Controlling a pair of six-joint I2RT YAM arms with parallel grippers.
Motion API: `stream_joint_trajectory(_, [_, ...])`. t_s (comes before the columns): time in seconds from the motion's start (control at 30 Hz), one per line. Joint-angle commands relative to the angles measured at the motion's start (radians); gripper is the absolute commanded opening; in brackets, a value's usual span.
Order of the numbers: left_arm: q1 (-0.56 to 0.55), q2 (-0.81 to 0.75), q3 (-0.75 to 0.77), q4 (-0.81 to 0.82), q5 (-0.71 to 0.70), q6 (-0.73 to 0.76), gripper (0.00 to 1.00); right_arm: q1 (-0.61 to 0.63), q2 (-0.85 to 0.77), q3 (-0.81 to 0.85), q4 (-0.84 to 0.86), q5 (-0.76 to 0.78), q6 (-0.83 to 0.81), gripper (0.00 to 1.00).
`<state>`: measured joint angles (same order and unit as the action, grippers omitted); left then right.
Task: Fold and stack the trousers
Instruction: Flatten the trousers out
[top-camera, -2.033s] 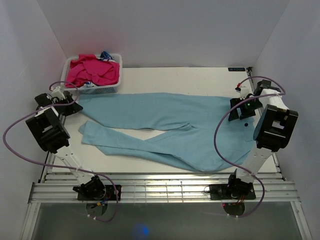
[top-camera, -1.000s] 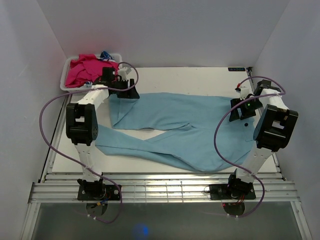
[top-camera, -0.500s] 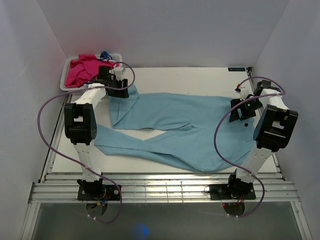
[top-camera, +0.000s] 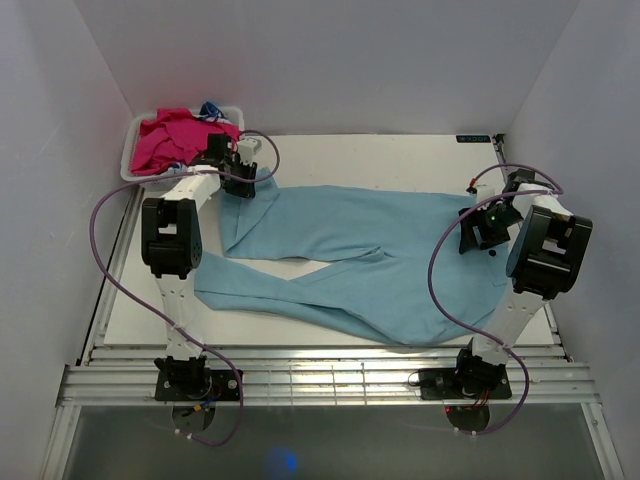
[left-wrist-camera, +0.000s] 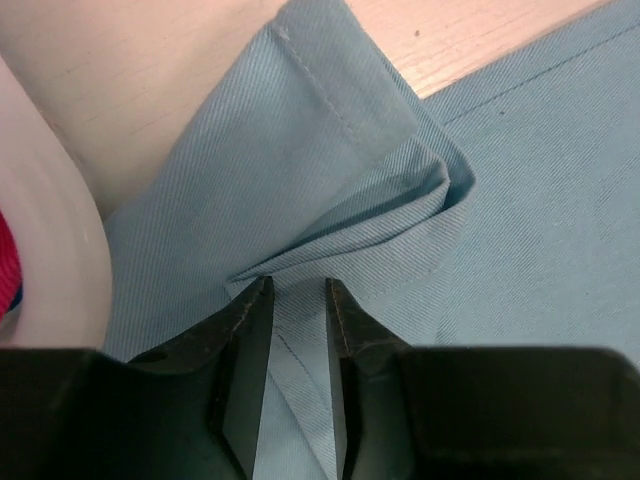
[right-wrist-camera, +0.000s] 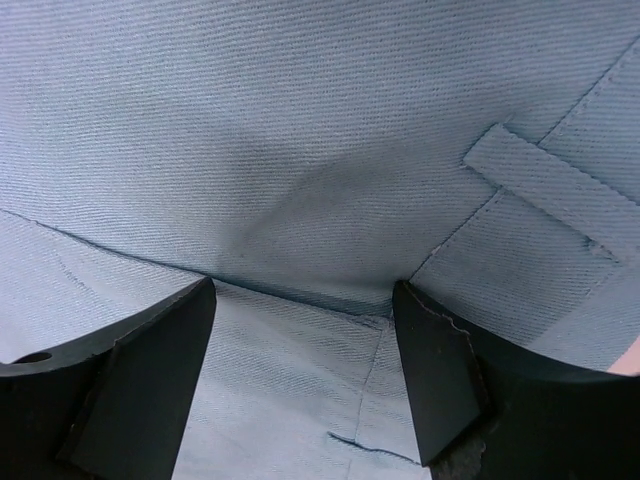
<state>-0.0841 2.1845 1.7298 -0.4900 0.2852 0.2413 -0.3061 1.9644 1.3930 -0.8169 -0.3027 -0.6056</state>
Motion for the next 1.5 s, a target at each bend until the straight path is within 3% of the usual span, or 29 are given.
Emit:
stream_joint_trajectory(0.0, [0.006,-0.015,-0.015,0.024,0.020,0.030,0.37,-0.004,0.047,-0.018,0.044,0.082,-0.008,0.78])
stream_joint_trajectory(0.03, [0.007,-0.050,-0.028,0.024,0.028,0.030,0.30,-0.005,0.047,-0.017,0.048,0.085,-0.008,0.78])
stream_joint_trajectory(0.1, [0.007,-0.084,-0.073,0.022,0.032,0.041,0.30,-0.005,0.048,-0.015,0.048,0.089,-0.010,0.78])
stream_joint_trajectory(0.2, [0.009,-0.132,-0.122,0.019,0.037,0.058,0.43,-0.004,0.050,-0.009,0.048,0.086,-0.010,0.78])
stream_joint_trajectory(0.27, [0.007,-0.146,-0.144,0.037,0.031,0.059,0.60,-0.004,0.051,-0.008,0.044,0.085,-0.008,0.78])
stream_joint_trajectory(0.3, [0.009,-0.143,-0.153,0.042,0.029,0.058,0.64,-0.004,0.051,-0.003,0.041,0.082,-0.008,0.78])
stream_joint_trajectory(0.5, [0.004,-0.059,-0.112,0.060,-0.058,0.018,0.73,-0.004,0.039,-0.002,0.038,0.082,-0.011,0.78])
stream_joint_trajectory(0.6, [0.004,-0.034,-0.108,0.068,-0.075,0.010,0.74,-0.004,0.037,-0.005,0.036,0.083,-0.016,0.78])
stream_joint_trajectory(0.77, [0.003,-0.045,-0.147,0.093,-0.069,0.001,0.67,-0.004,0.041,-0.012,0.041,0.086,-0.020,0.78])
stream_joint_trajectory(0.8, [0.003,-0.051,-0.154,0.094,-0.057,0.003,0.62,-0.004,0.042,-0.014,0.042,0.089,-0.020,0.78])
stream_joint_trajectory(0.83, [0.001,-0.066,-0.167,0.103,-0.043,-0.002,0.49,-0.004,0.044,-0.014,0.045,0.094,-0.022,0.77])
stream_joint_trajectory(0.9, [0.001,-0.087,-0.193,0.105,-0.023,-0.010,0.38,-0.004,0.044,-0.018,0.051,0.103,-0.026,0.75])
stream_joint_trajectory(0.93, [0.001,-0.101,-0.202,0.105,-0.012,-0.013,0.24,-0.004,0.044,-0.020,0.055,0.112,-0.029,0.75])
stream_joint_trajectory(1.07, [0.007,-0.245,-0.260,0.094,-0.003,-0.046,0.00,-0.004,0.042,-0.034,0.082,0.154,-0.042,0.71])
stream_joint_trajectory(1.17, [0.050,-0.380,-0.338,0.119,-0.021,-0.088,0.00,-0.004,0.044,-0.045,0.096,0.185,-0.051,0.70])
stream_joint_trajectory(1.47, [0.362,-0.609,-0.562,0.188,-0.112,-0.146,0.00,-0.005,0.042,-0.032,0.087,0.186,-0.051,0.69])
